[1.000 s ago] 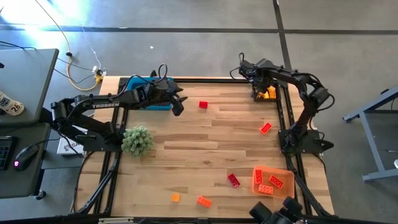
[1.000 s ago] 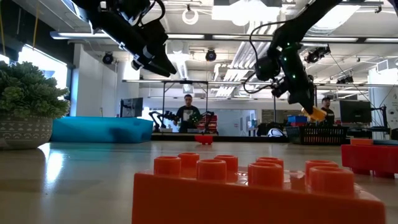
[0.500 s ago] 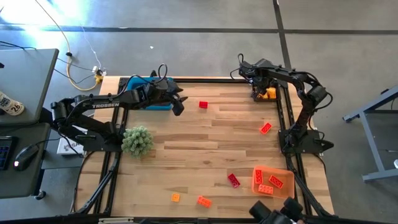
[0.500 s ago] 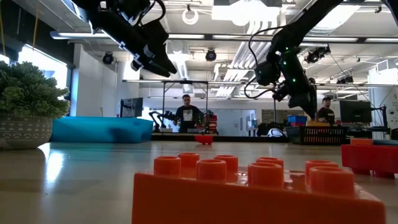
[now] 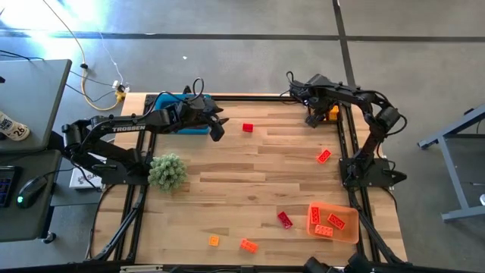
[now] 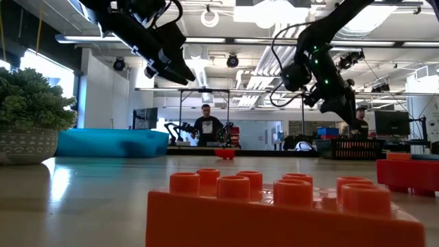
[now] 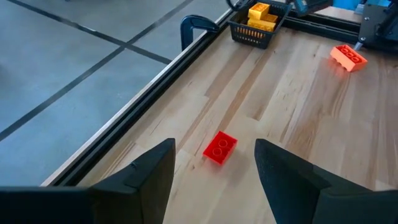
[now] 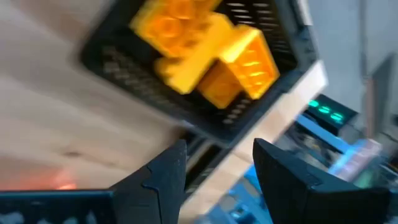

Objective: Sort & place blocks by color
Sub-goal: Put the orange game piece into the orange bin

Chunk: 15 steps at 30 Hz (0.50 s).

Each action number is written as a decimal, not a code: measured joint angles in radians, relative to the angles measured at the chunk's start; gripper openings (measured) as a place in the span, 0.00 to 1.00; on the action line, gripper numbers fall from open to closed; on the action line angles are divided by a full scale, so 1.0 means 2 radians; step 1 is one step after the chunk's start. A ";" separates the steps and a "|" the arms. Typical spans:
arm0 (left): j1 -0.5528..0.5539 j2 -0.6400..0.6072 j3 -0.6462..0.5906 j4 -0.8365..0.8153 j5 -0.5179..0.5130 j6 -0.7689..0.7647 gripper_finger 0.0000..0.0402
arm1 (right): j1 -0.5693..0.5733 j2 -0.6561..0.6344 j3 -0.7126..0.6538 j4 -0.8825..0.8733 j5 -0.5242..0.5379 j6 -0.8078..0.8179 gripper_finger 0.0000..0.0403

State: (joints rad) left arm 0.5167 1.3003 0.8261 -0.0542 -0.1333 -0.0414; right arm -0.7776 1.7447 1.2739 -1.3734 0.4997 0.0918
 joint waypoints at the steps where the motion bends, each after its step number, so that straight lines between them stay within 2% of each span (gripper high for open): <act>1: 0.000 0.000 0.000 0.000 0.000 0.000 0.52 | 0.005 -0.006 0.000 -0.002 -0.012 0.007 0.43; 15: -0.001 0.000 0.000 -0.004 0.045 -0.017 0.52 | 0.083 -0.100 0.000 -0.023 -0.162 0.100 0.43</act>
State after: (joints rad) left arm 0.5152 1.2995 0.8259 -0.0620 -0.0424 -0.0753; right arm -0.6111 1.5437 1.2739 -1.4189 0.1754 0.2913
